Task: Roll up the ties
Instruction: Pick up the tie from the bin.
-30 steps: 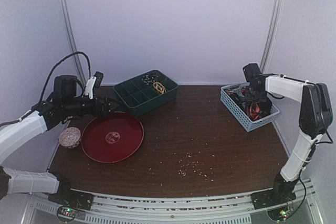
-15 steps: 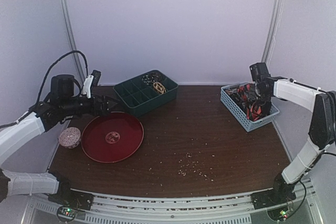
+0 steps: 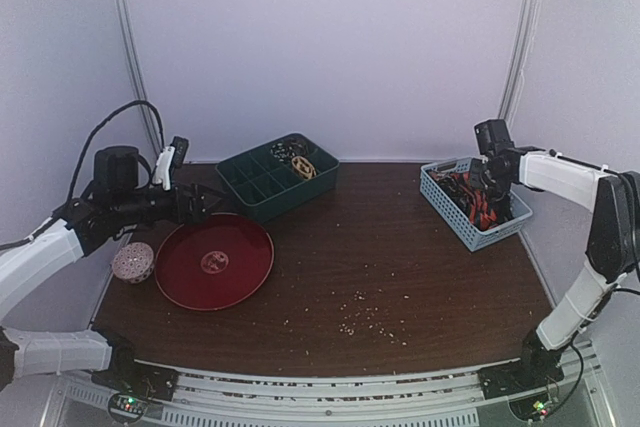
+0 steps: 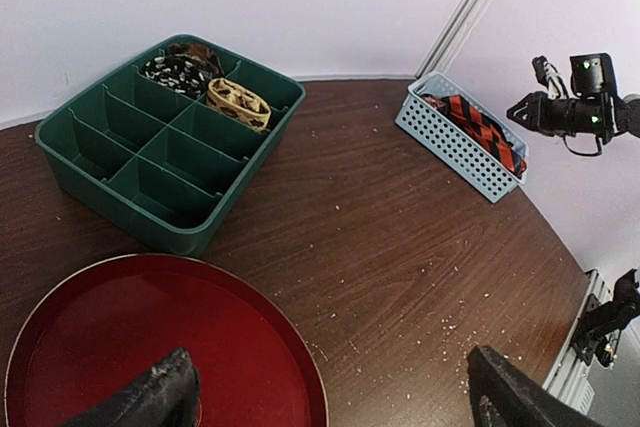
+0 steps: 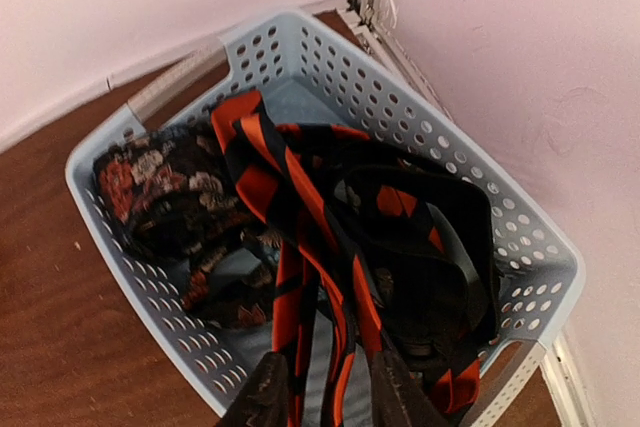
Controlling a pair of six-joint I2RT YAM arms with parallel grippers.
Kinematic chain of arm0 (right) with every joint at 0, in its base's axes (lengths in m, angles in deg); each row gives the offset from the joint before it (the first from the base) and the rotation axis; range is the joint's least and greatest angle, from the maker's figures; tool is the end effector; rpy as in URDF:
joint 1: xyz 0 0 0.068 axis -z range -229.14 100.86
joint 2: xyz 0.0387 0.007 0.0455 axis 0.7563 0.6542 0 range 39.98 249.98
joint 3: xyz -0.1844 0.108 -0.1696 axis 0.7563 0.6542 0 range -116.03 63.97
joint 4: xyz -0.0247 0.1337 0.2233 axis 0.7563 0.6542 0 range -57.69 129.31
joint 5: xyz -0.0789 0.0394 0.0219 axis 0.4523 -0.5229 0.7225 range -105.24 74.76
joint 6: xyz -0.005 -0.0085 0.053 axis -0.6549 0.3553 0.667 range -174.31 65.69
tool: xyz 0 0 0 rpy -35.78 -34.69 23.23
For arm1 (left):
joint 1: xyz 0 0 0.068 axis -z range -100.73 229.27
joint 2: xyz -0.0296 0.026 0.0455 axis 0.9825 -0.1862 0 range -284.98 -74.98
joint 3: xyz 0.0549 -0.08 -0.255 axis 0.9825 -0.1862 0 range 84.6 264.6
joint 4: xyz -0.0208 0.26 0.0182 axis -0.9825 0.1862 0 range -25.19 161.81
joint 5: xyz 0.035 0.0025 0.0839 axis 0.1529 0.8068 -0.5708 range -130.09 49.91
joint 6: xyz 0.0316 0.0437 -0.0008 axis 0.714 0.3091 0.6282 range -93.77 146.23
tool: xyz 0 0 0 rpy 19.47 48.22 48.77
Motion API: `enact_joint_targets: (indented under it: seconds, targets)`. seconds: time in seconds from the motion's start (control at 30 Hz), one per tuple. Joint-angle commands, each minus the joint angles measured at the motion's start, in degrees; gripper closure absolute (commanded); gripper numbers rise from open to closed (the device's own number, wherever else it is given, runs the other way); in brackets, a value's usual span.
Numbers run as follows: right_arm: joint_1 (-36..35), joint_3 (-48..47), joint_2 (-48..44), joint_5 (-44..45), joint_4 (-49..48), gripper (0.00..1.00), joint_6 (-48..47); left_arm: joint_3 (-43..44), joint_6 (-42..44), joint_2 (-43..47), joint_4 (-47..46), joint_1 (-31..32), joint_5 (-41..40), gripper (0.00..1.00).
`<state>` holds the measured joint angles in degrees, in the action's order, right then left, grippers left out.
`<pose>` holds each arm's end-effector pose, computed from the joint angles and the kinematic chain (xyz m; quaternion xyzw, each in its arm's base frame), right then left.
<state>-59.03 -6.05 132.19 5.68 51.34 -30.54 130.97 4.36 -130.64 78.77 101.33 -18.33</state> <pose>0.3572 0.0493 0.2697 0.1827 0.8800 -0.0407 0.4366 0.1998 -0.0952 0.3089 0.1052 0.8199 -0.3483 0.4421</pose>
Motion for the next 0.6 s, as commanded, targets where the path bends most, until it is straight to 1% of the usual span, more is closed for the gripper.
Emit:
enact_joint_targets:
  seconds: [0.0, 0.13, 0.23, 0.27, 0.43, 0.47, 0.57]
  targets:
    - [0.94, 0.69, 1.69, -3.44, 7.27, 0.67, 0.97, -1.03, -0.98, 0.82, -2.13, -0.4, -0.28, 0.05]
    - [1.52, 2.87, 0.65, -9.9, 7.3, 0.57, -0.4, -1.71, -0.98, 0.03, -2.25, -0.4, -1.01, 0.05]
    - [1.69, 4.29, 0.16, -15.33, 5.83, 0.46, -2.57, -2.12, -1.05, -0.66, -2.27, -0.36, -0.59, 0.05]
    - [1.79, 3.84, 0.93, -15.92, 6.33, 0.44, -3.0, -2.22, -1.13, -0.8, -2.4, -0.38, -0.53, 0.05]
    - [2.07, 2.03, 4.39, -15.84, 8.68, 0.42, -4.78, -2.59, -1.25, -1.27, -3.15, -0.41, -0.16, 0.05]
    - [2.07, 1.92, 4.77, -15.92, 8.68, 0.47, -5.2, -2.6, -1.25, -1.41, -3.17, -0.39, -0.07, 0.05]
    - [2.02, 1.27, 4.12, -15.84, 8.79, 0.84, -5.55, -2.23, -1.25, -2.0, -3.15, -0.37, 0.24, 0.07]
